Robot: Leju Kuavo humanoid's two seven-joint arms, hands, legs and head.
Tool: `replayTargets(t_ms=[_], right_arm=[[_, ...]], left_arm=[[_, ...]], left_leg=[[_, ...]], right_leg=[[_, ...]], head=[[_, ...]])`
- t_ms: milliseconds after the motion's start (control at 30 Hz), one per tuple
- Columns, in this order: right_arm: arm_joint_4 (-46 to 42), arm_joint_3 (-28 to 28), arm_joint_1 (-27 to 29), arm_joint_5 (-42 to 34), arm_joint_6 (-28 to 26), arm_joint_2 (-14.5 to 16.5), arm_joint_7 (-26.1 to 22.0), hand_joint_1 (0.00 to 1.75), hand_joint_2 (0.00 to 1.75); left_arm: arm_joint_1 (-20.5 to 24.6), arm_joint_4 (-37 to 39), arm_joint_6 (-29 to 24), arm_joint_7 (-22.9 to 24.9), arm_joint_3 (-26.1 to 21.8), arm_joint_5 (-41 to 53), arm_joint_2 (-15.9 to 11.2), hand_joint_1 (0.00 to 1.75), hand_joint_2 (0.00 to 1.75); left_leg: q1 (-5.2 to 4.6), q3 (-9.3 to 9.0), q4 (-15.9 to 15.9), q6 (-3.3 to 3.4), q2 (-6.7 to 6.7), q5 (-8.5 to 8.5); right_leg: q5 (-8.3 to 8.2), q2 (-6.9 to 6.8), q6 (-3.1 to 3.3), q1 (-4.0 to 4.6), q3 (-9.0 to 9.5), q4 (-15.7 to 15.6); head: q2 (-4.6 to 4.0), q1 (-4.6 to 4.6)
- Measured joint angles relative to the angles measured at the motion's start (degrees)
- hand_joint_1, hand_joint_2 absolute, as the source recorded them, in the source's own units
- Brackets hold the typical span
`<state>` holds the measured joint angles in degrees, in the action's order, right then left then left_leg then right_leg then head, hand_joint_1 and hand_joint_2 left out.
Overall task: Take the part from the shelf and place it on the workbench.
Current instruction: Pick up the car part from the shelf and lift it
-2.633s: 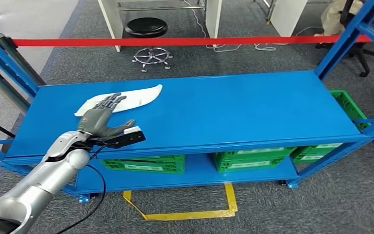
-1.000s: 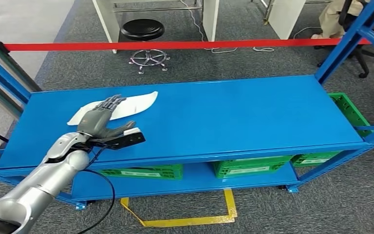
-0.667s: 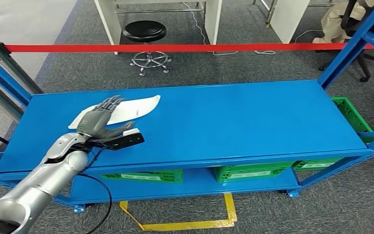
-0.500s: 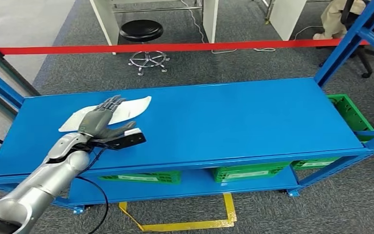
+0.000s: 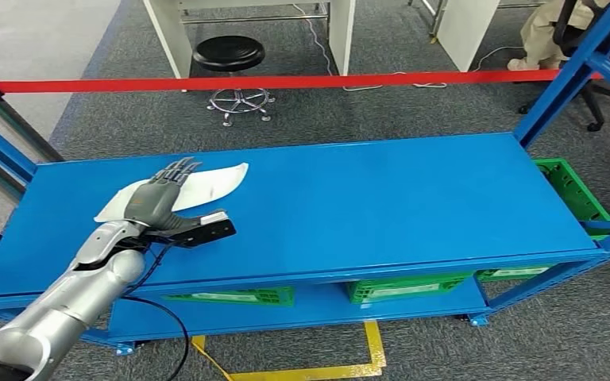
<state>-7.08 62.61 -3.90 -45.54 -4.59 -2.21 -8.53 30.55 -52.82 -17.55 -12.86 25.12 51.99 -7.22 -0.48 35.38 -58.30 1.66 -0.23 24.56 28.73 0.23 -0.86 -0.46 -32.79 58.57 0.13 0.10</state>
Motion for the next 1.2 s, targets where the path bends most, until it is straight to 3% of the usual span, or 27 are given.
replayTargets(t_ms=[67, 167, 200, 233, 267, 300, 367, 400, 533, 600, 667, 700, 733, 767, 833, 867, 933, 1033, 1100, 1200], right_arm=[[0.0, 0.01, -0.05, -0.02, -0.01, -0.01, -0.03, 0.0, 0.0], [0.0, 0.02, 0.03, -0.05, -0.01, -0.02, -0.04, 0.0, 0.0], [0.0, 0.03, 0.06, -0.05, 0.0, -0.02, -0.04, 0.0, 0.0], [0.0, 0.06, 0.06, -0.05, 0.01, -0.02, -0.04, 0.0, 0.0], [0.0, 0.11, 0.05, -0.06, -0.01, -0.02, -0.04, 0.0, 0.0], [0.0, 0.19, 0.03, -0.07, -0.01, -0.04, -0.04, 0.0, 0.0], [0.0, 0.37, -0.04, -0.1, -0.01, -0.09, -0.04, 0.0, 0.0], [0.0, 0.43, -0.04, -0.13, -0.01, -0.1, -0.04, 0.0, 0.0], [0.0, 0.52, 0.04, -0.23, 0.06, -0.13, -0.05, 0.0, 0.0], [0.0, 0.55, -0.04, -0.31, 0.04, -0.16, -0.06, 0.0, 0.0], [0.0, 0.62, -0.03, -0.38, 0.03, -0.17, -0.06, 0.0, 0.0], [0.0, 0.68, 0.01, -0.38, 0.04, -0.17, -0.06, 0.0, 0.0], [0.0, 0.74, 0.04, -0.38, 0.04, -0.17, -0.06, 0.0, 0.0], [0.0, 0.8, 0.03, -0.38, 0.05, -0.16, -0.06, 0.0, 0.0], [0.0, 0.85, -0.04, -0.38, 0.06, -0.15, -0.07, 0.0, 0.0], [0.0, 0.86, -0.08, -0.39, 0.07, -0.15, -0.08, 0.0, 0.0], [0.0, 0.93, -0.1, -0.49, 0.09, -0.15, -0.08, 0.0, 0.0], [0.0, 1.27, -0.12, -0.65, 0.15, -0.16, -0.09, 0.0, 0.0], [0.0, 1.53, -0.13, -0.73, 0.16, -0.17, -0.09, 0.0, 0.0], [-0.01, 1.89, -0.05, -0.99, 0.2, -0.16, -0.08, 0.0, 0.0]], left_arm=[[0.08, -0.04, -0.04, 0.01, -0.04, 0.0, 0.08, 0.0, 1.75], [-0.05, -0.05, -0.05, 0.01, -0.03, 0.01, 0.25, 0.0, 1.75], [-0.17, -0.05, -0.05, 0.01, -0.02, 0.02, 0.3, 0.0, 1.75], [-0.25, -0.05, -0.04, 0.01, -0.01, 0.06, 0.34, 0.0, 1.75], [-0.31, -0.05, 0.01, -0.03, -0.01, 0.1, 0.36, 0.0, 1.75], [-0.32, -0.05, 0.11, -0.18, -0.01, 0.14, 0.37, 0.0, 1.75], [-0.31, -0.07, 0.67, -0.85, 0.0, 0.18, 0.33, 0.0, 1.75], [-0.33, -0.09, 1.11, -1.32, 0.03, 0.2, 0.28, 0.0, 1.75], [-0.43, -0.46, 3.01, -2.21, 0.54, 0.59, -0.21, 0.0, 1.75], [-0.39, -0.65, 3.77, -2.25, 0.83, 0.87, -0.58, 0.0, 1.75], [-0.5, -0.65, 4.29, -2.25, 1.06, 0.99, -0.98, 0.0, 1.75], [-0.64, -0.65, 4.44, -2.25, 1.2, 1.03, -1.13, 0.0, 1.75], [-0.75, -0.65, 4.5, -2.25, 1.36, 1.06, -1.24, 0.0, 1.75], [-0.82, -0.66, 4.54, -2.25, 1.51, 1.08, -1.33, 0.0, 1.75], [-0.79, -0.67, 4.6, -2.25, 1.73, 1.1, -1.53, 0.0, 1.75], [-0.69, -0.67, 4.84, -2.22, 1.81, 1.1, -1.61, 0.0, 1.75], [-0.49, -0.64, 6.11, -2.03, 1.99, 1.18, -1.84, 0.0, 1.75], [-0.33, -0.41, 8.75, -1.78, 2.5, 1.36, -2.33, 0.0, 1.75], [-0.16, 0.01, 10.0, -1.7, 3.01, 1.38, -2.61, 0.0, 1.75], [-0.02, 1.45, 11.39, -0.86, 3.94, 1.79, -2.99, 0.0, 1.75]], left_leg=[[0.37, -0.47, 0.77, 0.32, 0.05, -0.23], [0.46, -0.59, 0.87, 0.57, 0.1, -0.15], [0.45, -0.63, 0.85, 0.58, 0.09, -0.09], [0.45, -0.68, 0.82, 0.54, 0.07, -0.03], [0.47, -0.77, 0.76, 0.45, 0.06, 0.08], [0.49, -0.87, 0.63, 0.29, 0.04, 0.24], [0.3, -0.81, 0.21, -0.19, -0.01, 0.59], [0.19, -0.72, 0.03, -0.44, -0.03, 0.67], [0.25, -0.51, -0.76, -1.44, -0.04, 1.33], [0.43, 1.33, -5.29, -2.06, 0.02, 4.07], [0.56, 4.9, -13.22, -2.44, 0.04, 7.57], [0.59, 6.25, -16.05, -2.49, 0.04, 8.33], [0.6, 6.67, -16.82, -2.44, 0.04, 7.95], [0.59, 5.97, -15.13, -2.3, 0.04, 6.42], [0.53, 2.38, -7.41, -1.79, 0.03, 2.29], [0.42, 0.66, -3.71, -1.54, 0.03, 1.03], [0.17, -0.82, -0.32, -1.2, 0.01, 0.63], [0.33, -1.0, 0.4, -0.46, 0.04, 0.51], [0.64, -1.21, 0.82, 0.13, 0.11, 0.3], [0.61, -1.15, 0.8, 0.36, 0.11, 0.35]], right_leg=[[1.77, -0.06, -0.56, -0.01, -1.39, 2.71], [6.23, -0.08, -1.18, -0.23, -7.09, 13.46], [6.41, -0.08, -1.33, -0.26, -8.42, 15.53], [5.44, -0.09, -1.41, -0.26, -8.7, 15.4], [3.46, -0.12, -1.42, -0.27, -7.81, 12.92], [1.09, -0.15, -1.37, -0.27, -6.06, 8.83], [-1.5, -0.15, -0.98, -0.21, -2.67, 1.97], [-1.75, -0.11, -0.73, -0.16, -1.84, 0.43], [-1.73, -0.03, 0.62, -0.21, -1.32, -0.06], [-1.78, -0.05, 1.19, -0.37, -1.13, -0.19], [-1.71, -0.05, 1.41, -0.35, -1.08, -0.18], [-1.69, -0.04, 1.43, -0.34, -1.05, -0.17], [-1.67, -0.04, 1.44, -0.33, -1.0, -0.17], [-1.64, -0.03, 1.43, -0.33, -0.9, -0.17], [-1.52, 0.0, 1.3, -0.3, -0.62, -0.17], [-1.44, 0.03, 1.12, -0.22, -0.58, -0.13], [-1.4, 0.01, 0.62, -0.12, -0.72, -0.15], [-0.96, -0.09, -0.33, -0.14, -1.1, 0.22], [1.41, -0.12, -0.78, -0.14, -2.99, 4.13], [5.96, -0.15, -1.13, -0.23, -8.22, 14.88]], head=[[0.0, 0.09], [0.0, 0.16], [0.01, 0.15], [0.01, 0.17], [0.01, 0.17], [0.01, 0.17], [0.01, 0.14], [0.01, 0.12], [0.0, 0.03], [0.0, -0.18], [0.0, -0.28], [0.0, -0.28], [0.0, -0.29], [0.0, -0.28], [0.01, -0.26], [0.01, -0.26], [0.01, -0.21], [0.0, -0.16], [0.0, 0.03], [0.0, 0.16]])
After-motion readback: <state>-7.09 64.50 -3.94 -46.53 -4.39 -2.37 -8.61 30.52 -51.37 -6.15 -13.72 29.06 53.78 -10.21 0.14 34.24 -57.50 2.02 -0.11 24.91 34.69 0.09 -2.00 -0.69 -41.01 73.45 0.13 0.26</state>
